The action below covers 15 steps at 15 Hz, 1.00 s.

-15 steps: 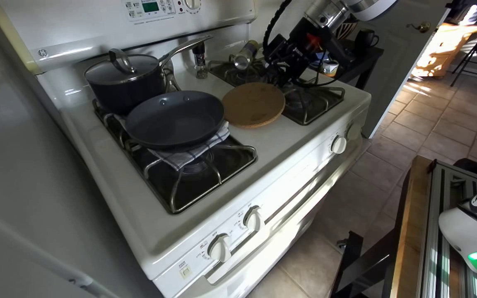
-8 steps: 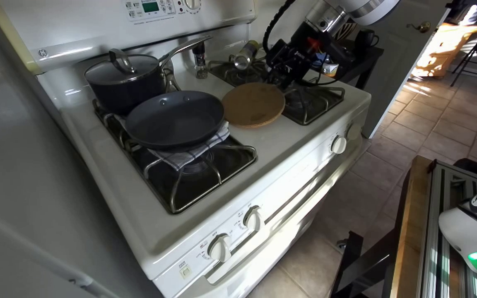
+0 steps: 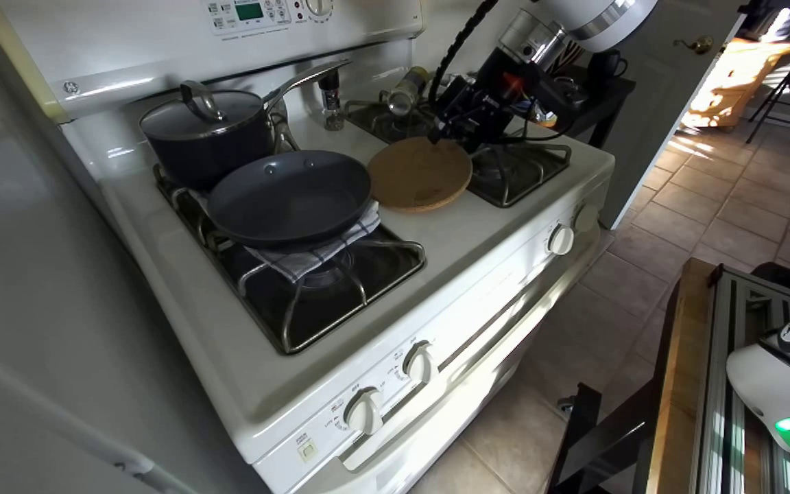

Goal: Put the wooden coaster on the pot

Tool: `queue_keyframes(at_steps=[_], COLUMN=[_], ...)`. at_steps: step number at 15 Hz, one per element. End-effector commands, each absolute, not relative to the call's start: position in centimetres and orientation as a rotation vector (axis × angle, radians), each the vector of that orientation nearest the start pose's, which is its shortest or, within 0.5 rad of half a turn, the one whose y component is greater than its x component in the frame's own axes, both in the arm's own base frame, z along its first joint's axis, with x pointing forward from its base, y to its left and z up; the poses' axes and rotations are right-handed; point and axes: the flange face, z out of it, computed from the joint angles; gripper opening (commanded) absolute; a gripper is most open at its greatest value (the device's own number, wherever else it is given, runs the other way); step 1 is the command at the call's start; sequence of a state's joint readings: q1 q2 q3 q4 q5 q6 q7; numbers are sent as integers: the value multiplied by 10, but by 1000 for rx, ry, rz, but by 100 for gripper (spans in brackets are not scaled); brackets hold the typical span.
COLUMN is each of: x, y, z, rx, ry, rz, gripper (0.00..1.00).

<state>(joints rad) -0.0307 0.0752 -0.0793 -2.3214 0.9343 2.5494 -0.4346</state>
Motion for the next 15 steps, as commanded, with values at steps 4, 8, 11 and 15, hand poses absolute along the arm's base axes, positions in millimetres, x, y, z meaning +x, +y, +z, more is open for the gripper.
queue_keyframes(at_steps=[4, 8, 11, 15], x=[545, 555, 561, 563], y=[-59, -57, -53, -57], z=[297, 289, 292, 302], rx=[-2335, -2168, -2110, -2203], ry=[538, 502, 466, 505], rz=[-220, -64, 2, -83], gripper=[100, 100, 100, 67])
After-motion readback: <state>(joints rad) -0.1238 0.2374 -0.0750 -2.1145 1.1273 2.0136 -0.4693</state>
